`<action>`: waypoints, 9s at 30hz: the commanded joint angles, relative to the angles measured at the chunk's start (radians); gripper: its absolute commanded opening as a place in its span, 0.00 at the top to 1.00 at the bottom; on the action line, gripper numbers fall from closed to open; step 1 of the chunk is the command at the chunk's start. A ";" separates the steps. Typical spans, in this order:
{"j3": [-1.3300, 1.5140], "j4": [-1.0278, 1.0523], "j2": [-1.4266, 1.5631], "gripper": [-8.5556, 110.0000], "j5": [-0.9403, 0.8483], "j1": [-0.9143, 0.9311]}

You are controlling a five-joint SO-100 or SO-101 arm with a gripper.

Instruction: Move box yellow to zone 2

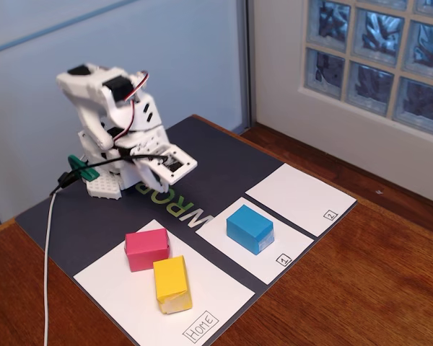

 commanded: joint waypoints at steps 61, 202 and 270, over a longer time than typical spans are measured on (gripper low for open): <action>-1.075 0.011 -1.140 0.93 0.193 0.264; -0.712 -0.140 -0.816 0.93 0.408 -0.738; -0.733 -0.581 -1.227 0.75 0.466 -0.755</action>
